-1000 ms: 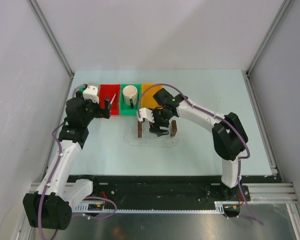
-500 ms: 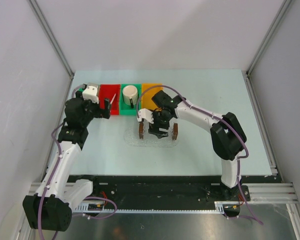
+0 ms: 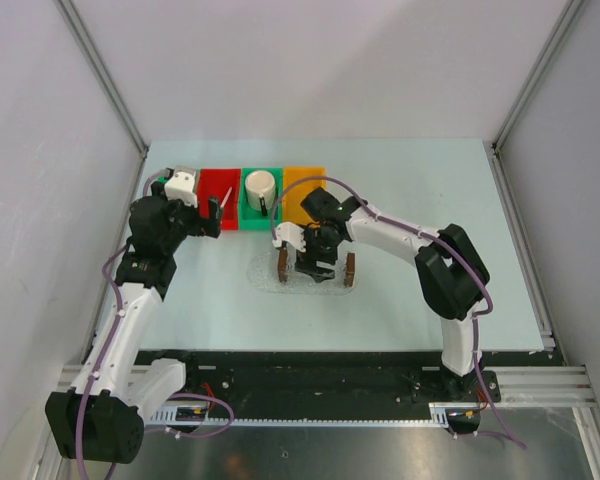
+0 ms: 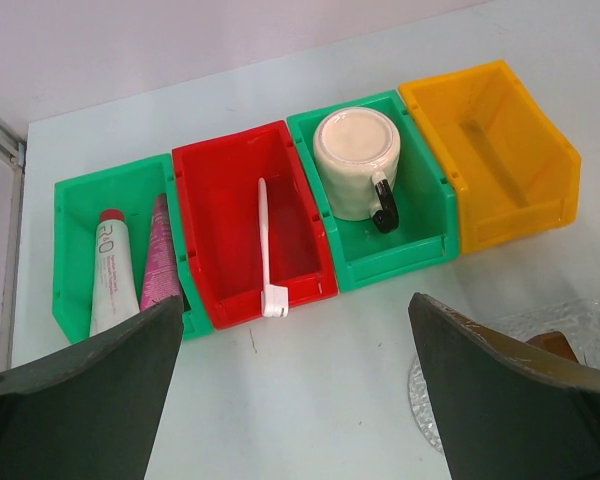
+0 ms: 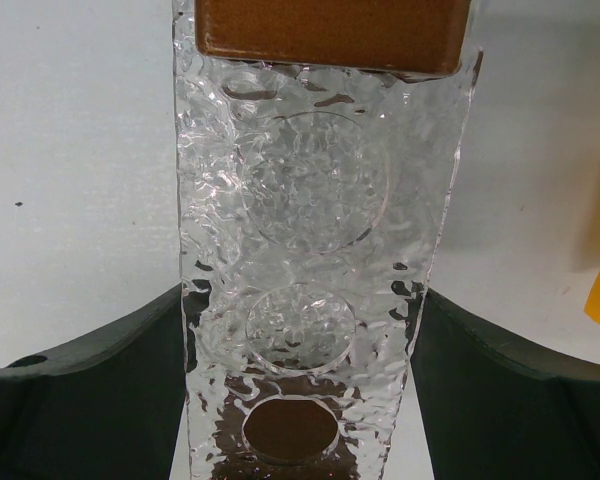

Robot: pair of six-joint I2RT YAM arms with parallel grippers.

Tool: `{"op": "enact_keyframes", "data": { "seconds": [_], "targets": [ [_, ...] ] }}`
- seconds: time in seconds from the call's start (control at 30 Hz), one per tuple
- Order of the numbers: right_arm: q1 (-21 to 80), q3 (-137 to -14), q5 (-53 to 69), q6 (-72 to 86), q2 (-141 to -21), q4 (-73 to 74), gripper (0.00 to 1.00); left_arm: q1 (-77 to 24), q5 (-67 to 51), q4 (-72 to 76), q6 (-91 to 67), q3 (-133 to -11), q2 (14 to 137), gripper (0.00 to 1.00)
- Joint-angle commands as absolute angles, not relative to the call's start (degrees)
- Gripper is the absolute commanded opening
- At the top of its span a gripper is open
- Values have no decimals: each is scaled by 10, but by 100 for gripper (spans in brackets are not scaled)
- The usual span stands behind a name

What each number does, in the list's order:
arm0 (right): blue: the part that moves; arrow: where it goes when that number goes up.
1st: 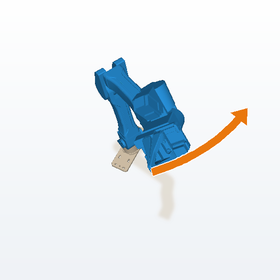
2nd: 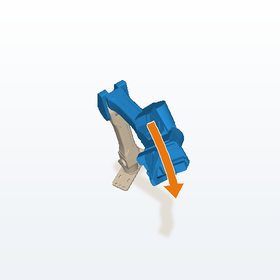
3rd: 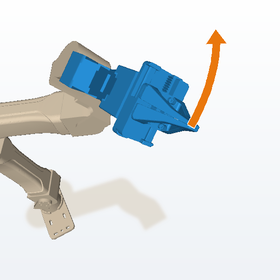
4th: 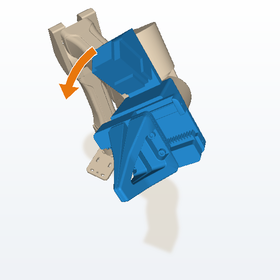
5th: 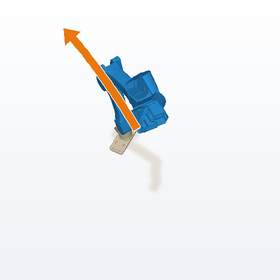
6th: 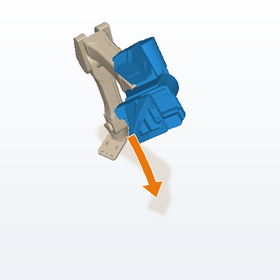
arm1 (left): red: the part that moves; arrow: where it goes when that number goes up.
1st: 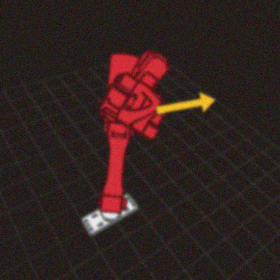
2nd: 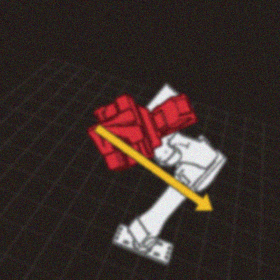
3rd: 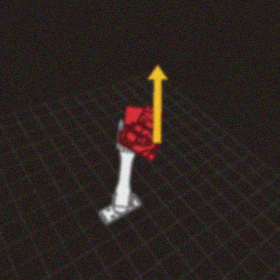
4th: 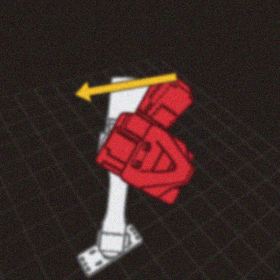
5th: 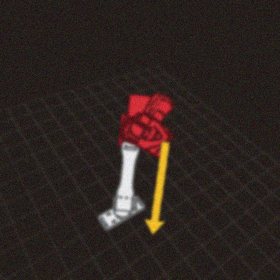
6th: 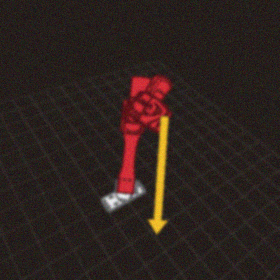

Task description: Prepare toiletry sets of a toothbrush and toothpaste on the tray

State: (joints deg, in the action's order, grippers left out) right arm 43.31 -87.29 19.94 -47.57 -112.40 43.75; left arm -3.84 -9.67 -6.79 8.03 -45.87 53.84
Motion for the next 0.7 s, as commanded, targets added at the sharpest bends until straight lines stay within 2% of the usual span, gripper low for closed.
{"op": "enact_keyframes", "data": {
  "seconds": [0.0,0.67],
  "targets": [
    [440,-869,201,-470,-1121,418,29,-33,-119,-61,111,-467,526,100],
    [446,-845,167,-480,-1119,415,33,-33,-120,-61,112,-465,524,100]
  ]
}}
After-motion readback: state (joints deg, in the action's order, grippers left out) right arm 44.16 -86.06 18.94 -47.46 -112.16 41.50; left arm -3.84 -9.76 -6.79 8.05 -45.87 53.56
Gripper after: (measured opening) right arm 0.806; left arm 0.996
